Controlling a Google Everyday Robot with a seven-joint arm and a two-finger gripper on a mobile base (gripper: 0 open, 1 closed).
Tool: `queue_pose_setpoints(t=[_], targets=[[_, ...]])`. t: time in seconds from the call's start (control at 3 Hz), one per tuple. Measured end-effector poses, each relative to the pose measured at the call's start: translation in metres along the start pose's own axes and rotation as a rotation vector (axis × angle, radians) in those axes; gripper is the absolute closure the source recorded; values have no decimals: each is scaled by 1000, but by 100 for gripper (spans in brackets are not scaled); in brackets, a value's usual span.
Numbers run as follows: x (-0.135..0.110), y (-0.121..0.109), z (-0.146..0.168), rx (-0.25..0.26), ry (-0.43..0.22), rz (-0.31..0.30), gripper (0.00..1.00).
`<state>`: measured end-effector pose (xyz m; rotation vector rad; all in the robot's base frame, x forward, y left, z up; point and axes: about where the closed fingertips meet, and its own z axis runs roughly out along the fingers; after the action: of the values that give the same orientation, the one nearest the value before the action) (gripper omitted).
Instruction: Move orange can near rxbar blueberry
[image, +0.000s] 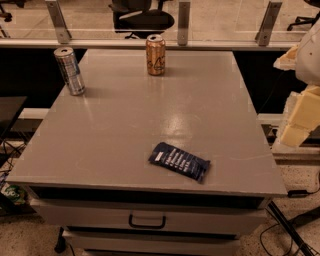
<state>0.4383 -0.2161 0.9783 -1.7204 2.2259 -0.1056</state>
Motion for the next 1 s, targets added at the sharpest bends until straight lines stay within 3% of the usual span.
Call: queue_pose_setpoints(t=[0.67, 1.0], targets=[[-7, -12, -3, -15, -24, -4, 0], [-25, -44, -1, 9, -102, -2, 0]])
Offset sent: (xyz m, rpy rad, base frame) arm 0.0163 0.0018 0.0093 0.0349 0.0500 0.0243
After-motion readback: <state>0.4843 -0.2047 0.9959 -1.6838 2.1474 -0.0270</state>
